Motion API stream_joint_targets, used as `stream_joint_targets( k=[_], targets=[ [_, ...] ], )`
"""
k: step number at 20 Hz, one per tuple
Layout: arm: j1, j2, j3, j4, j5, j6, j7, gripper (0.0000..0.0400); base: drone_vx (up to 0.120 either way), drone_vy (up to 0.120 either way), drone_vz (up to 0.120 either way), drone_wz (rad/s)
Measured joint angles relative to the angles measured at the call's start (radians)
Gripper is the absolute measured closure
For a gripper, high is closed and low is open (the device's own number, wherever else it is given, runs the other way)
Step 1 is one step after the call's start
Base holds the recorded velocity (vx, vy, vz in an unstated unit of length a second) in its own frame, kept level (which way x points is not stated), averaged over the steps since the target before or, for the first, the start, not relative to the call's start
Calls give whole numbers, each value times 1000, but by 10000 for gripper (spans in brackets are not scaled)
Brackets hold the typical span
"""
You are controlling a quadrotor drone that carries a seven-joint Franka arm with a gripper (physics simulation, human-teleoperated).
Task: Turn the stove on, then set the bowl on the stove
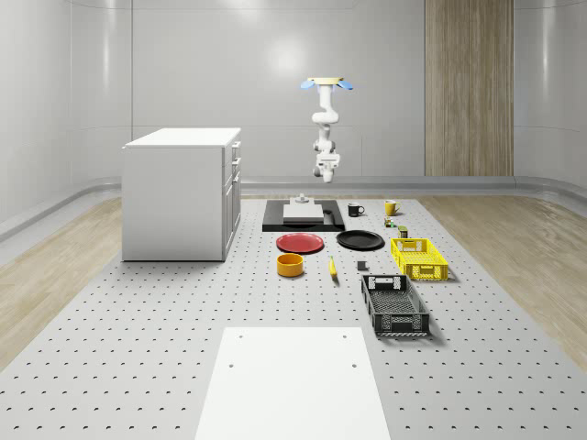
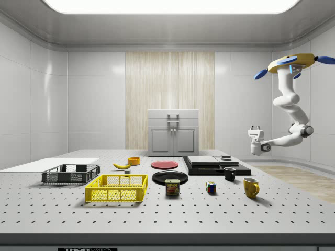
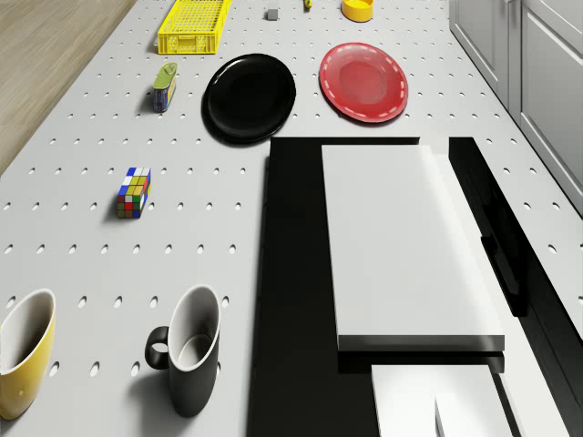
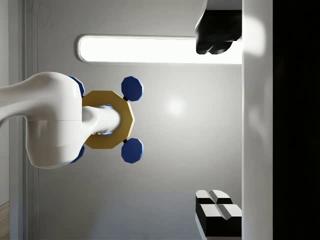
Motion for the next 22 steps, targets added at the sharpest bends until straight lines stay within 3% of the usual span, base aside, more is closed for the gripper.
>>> stream_joint_targets(
  k=[7, 22],
  targets=[
    [-1, -4, 4, -4, -5, 5, 0, 0, 109, -120, 0, 0],
    [-20, -12, 63, -14, -88, 17, 11, 0, 0, -120, 0, 0]
  ],
)
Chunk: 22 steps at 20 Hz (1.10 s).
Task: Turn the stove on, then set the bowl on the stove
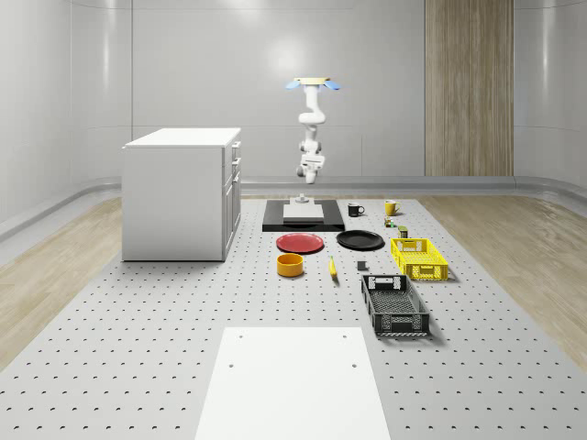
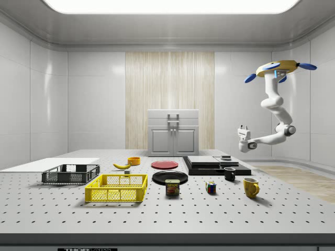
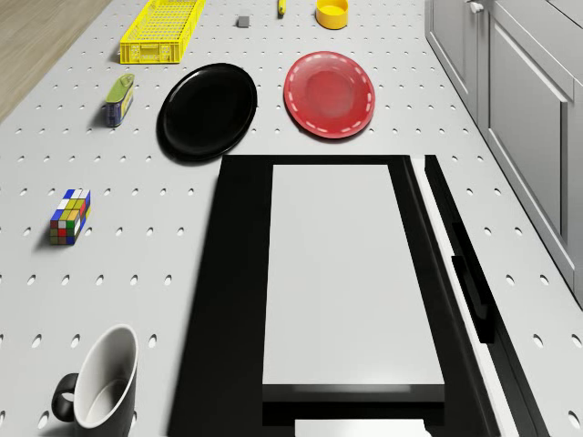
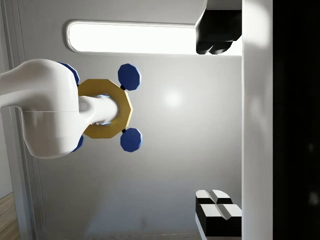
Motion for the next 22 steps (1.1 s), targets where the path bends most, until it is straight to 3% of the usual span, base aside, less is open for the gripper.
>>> stream_joint_targets(
  k=[6, 11, 14, 17, 19, 22],
  targets=[
    [-35, -8, 111, -23, -156, 8, 21, 0, 0, -120, 0, 0],
    [-103, -30, 316, -113, -456, 23, 69, 0, 0, -56, -56, 0],
    [-175, -60, 497, -246, -742, 36, 130, 0, 0, 0, -107, 0],
    [-279, -102, 688, -438, -1082, 36, 231, 0, 93, 0, -120, 0],
    [-370, -131, 801, -564, -1302, 15, 317, 0, 120, 0, -120, 0],
    [-531, -172, 934, -703, -1567, -46, 451, 0, 120, 0, -120, 0]
  ],
)
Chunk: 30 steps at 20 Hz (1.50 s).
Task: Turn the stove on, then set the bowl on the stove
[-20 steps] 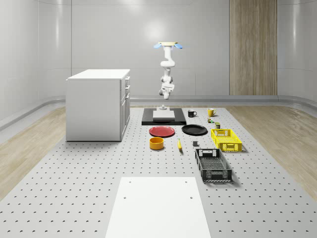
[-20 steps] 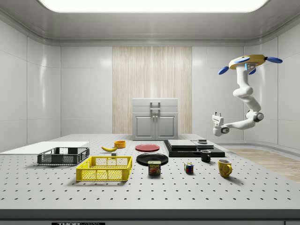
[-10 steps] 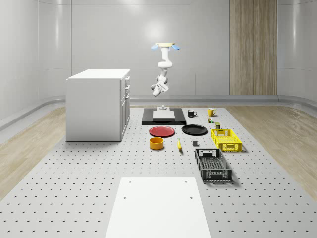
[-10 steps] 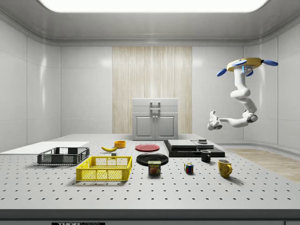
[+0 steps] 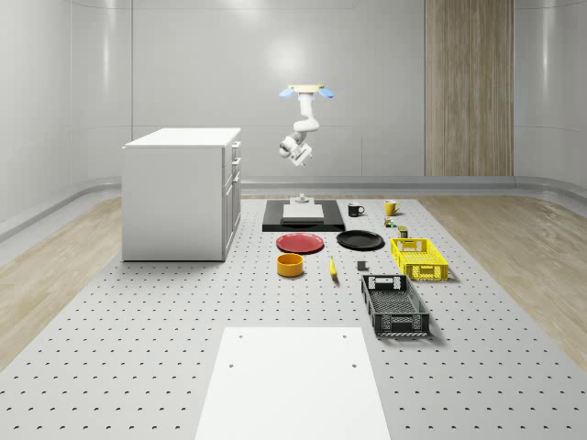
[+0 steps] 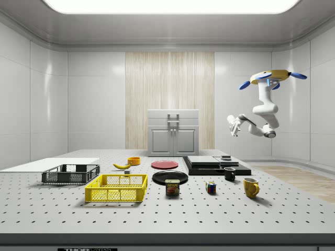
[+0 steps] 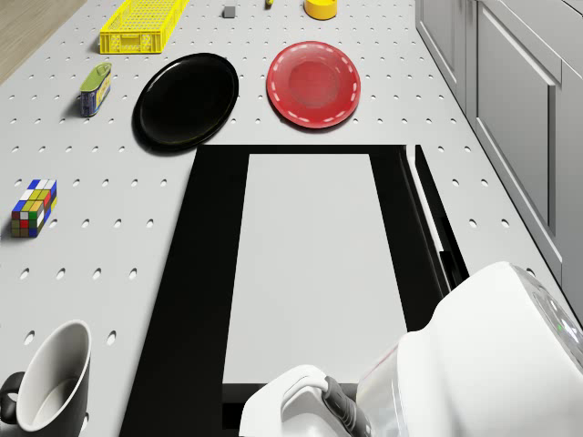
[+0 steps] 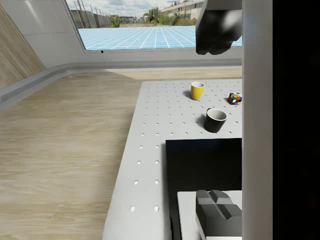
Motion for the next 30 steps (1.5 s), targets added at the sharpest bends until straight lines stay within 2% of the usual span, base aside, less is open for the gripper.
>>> stream_joint_targets(
  k=[3, 6, 11, 15, 21, 27, 30],
  targets=[
    [-153, -38, 93, -74, -167, -71, 110, 0, 120, 0, -120, 0],
    [-271, -72, 153, -108, -258, -125, 188, 0, 67, 0, -120, 0],
    [-388, -118, 210, -127, -318, -170, 265, 0, 120, 0, -120, 0],
    [-436, -148, 234, -131, -329, -177, 298, 0, 120, 0, -120, 0],
    [-474, -185, 257, -131, -324, -165, 326, 0, 120, 0, -120, 0],
    [-494, -219, 272, -129, -310, -142, 343, 0, 7, -7, -120, 0],
    [-502, -235, 278, -128, -302, -129, 350, 0, 0, -120, -120, 0]
  ],
)
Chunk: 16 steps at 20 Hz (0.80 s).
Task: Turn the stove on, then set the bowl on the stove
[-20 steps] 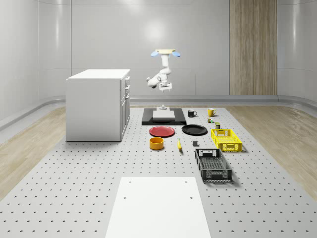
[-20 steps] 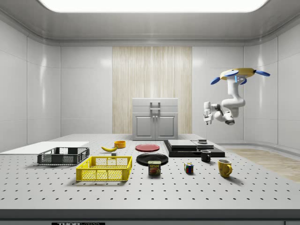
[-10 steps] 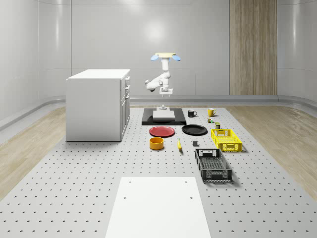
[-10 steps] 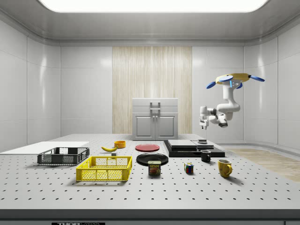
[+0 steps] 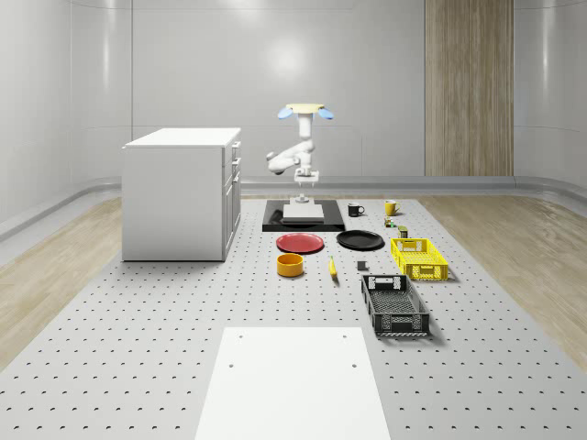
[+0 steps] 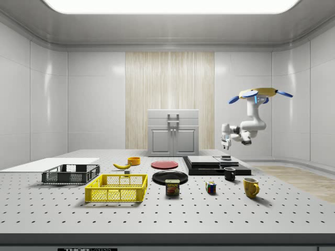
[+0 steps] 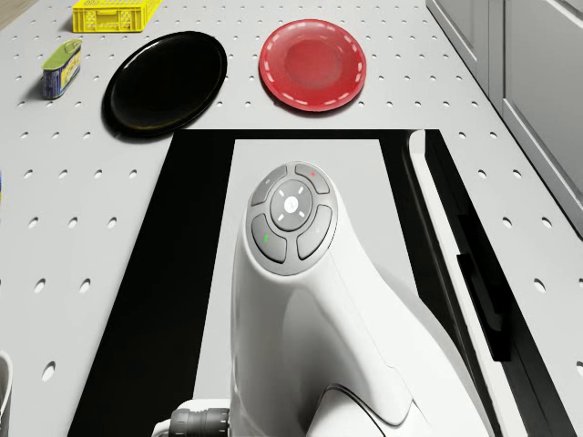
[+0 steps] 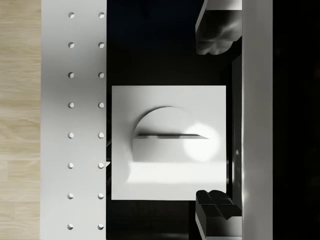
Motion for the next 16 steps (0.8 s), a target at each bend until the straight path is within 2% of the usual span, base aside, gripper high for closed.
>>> stream_joint_targets(
  k=[4, 7, 16],
  targets=[
    [-8, -21, 7, 1, 11, 18, 8, 0, 60, -10, -120, 0],
    [-14, -36, 11, 3, 17, 32, 13, 0, 0, 0, 0, 0],
    [-14, -96, -46, 16, -25, 108, 11, 0, 0, 0, 0, 0]
  ],
)
